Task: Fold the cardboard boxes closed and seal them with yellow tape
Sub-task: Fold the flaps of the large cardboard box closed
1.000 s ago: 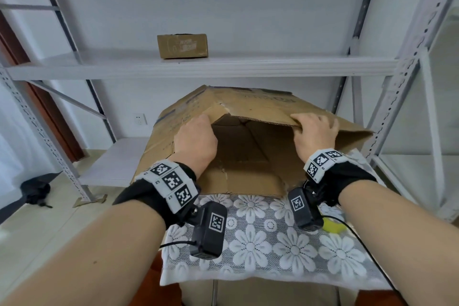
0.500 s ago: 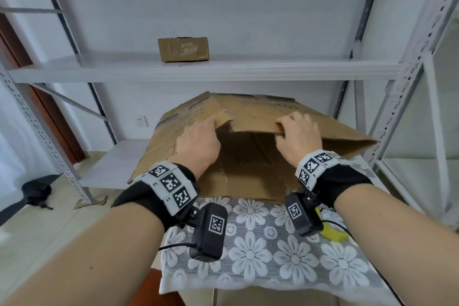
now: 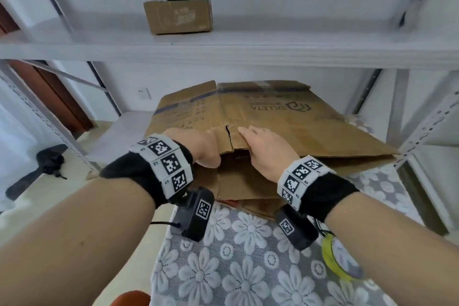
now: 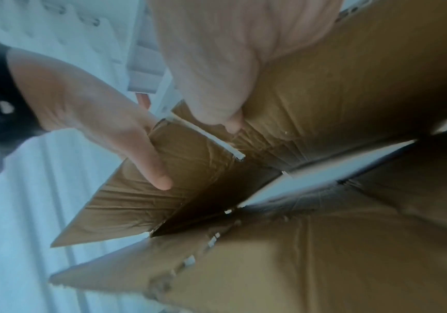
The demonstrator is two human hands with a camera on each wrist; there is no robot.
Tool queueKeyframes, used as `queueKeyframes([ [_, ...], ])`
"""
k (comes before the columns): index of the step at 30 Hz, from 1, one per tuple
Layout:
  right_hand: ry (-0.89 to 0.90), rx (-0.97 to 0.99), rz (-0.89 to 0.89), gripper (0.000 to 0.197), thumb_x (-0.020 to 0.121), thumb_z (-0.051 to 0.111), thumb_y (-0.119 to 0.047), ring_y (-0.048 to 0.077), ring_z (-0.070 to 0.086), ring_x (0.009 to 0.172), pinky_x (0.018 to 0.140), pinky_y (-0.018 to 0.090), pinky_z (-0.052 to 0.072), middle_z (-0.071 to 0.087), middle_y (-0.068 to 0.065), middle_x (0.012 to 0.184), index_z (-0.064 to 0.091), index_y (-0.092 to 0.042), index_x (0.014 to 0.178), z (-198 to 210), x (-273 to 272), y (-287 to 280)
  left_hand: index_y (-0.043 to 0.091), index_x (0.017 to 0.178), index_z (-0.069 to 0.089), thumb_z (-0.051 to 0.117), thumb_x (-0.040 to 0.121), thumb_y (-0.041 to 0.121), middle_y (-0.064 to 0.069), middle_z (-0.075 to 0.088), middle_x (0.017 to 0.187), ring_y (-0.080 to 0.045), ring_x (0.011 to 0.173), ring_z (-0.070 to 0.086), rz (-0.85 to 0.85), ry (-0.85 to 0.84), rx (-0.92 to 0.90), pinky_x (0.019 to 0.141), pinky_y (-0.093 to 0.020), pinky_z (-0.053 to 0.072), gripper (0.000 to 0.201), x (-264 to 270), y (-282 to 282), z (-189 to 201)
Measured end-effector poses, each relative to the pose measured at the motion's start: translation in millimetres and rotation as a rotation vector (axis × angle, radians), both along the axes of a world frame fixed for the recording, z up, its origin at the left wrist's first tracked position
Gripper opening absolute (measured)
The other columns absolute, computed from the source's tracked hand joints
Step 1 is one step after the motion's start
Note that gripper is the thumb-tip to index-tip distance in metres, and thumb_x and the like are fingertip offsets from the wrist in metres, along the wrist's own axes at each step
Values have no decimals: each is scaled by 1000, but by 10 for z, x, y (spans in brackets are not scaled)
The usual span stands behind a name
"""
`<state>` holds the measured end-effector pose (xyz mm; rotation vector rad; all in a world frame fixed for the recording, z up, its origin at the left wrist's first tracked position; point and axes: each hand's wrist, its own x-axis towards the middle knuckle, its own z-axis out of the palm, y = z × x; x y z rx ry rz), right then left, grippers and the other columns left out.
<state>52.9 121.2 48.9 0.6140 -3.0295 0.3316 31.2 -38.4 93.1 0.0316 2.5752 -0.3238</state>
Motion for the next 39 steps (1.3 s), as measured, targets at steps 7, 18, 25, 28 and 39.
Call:
queueKeyframes([
  [7, -108, -150, -27, 54, 96, 39, -4, 23, 37, 137, 113, 32, 28, 38, 9, 150, 29, -15, 148, 663, 31, 161, 30, 154, -6, 54, 81, 47, -10, 19, 160, -34, 136, 37, 82, -41, 120, 110, -52, 34, 96, 88, 15, 675],
  [18, -228, -310, -4, 46, 96, 44, -6, 20, 51, 126, 107, 28, 37, 54, 3, 138, 46, -17, 141, 1657, 544, 338, 29, 153, -15, 78, 48, 76, -10, 10, 163, -33, 148, 14, 263, -294, 223, 118, -53, 19, 147, 537, -140, 1668],
  [25, -262, -293, 46, 43, 98, 44, -8, 21, 52, 124, 105, 30, 39, 57, 3, 136, 48, -18, 139, 2269, 746, 486, 32, 154, -8, 77, 47, 76, -7, 6, 163, -34, 148, 10, 257, -391, 281, 116, -58, 21, 144, 840, 59, 2140],
  [28, -253, -301, 62, 39, 99, 44, -11, 23, 56, 120, 103, 32, 40, 60, 5, 132, 51, -18, 137, 2593, 753, 488, 31, 153, -15, 80, 61, 62, -9, 4, 163, -36, 147, 14, 276, -396, 332, 109, -58, 30, 136, 921, 189, 2446],
  [39, -171, -325, 25, 34, 99, 44, -11, 22, 52, 122, 101, 28, 37, 60, 4, 131, 58, -14, 130, 3546, 552, 408, 30, 150, -24, 86, 63, 49, -8, 13, 162, -35, 144, 26, 175, -277, 437, 105, -53, 37, 141, 998, 140, 3272],
])
